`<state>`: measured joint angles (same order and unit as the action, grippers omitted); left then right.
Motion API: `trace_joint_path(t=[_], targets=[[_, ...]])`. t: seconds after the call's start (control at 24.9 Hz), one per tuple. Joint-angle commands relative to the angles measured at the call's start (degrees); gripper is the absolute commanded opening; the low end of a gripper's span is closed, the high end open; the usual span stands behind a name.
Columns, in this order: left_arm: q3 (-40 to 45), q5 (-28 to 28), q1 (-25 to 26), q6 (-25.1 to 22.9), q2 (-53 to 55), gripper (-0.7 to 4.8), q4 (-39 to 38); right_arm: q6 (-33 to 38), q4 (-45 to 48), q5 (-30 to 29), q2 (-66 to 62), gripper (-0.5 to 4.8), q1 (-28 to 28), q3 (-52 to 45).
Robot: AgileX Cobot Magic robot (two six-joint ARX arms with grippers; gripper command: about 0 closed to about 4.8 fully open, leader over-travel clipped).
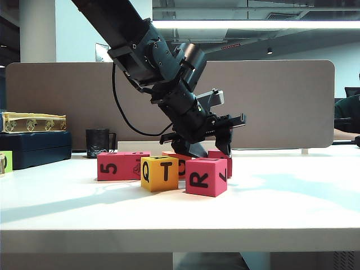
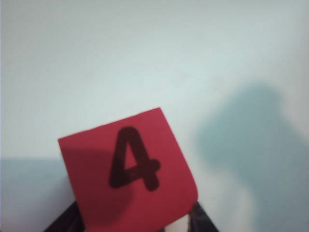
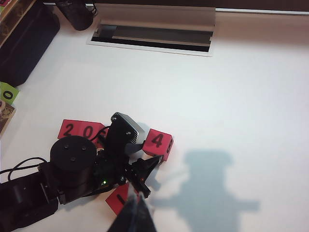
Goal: Select the appropriate blocks from the scattered letter blocks on the table and arrange them in a row to spell out "2024".
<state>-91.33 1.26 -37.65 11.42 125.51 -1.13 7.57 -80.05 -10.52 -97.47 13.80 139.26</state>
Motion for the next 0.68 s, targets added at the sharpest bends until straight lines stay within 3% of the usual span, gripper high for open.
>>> trace_joint_path(t=[0.04, 0.2, 0.32, 0.68], targets=[[-0.17, 0.02, -0.26, -0.26, -0.55, 2.38, 0.37, -0.15, 0.50, -0.13, 0.31, -0.01, 0.04, 0.17], [-0.17, 0.04, -0.20, -0.26, -0.55, 2.58, 0.37, -0.15, 0.50, -0.15, 0.31, -0.01, 0.04, 0.17], [-0.20, 0.04, -0.20, -0.26, -0.55, 3.49, 0.35, -0.15, 0.48, -0.44, 0.31, -0.01, 0.04, 0.17], [-0.20, 2.49, -0.20, -0.33, -1.38, 3.82, 0.35, -0.15, 0.50, -2.51, 0.31, -0.01, 0.04, 0.17]])
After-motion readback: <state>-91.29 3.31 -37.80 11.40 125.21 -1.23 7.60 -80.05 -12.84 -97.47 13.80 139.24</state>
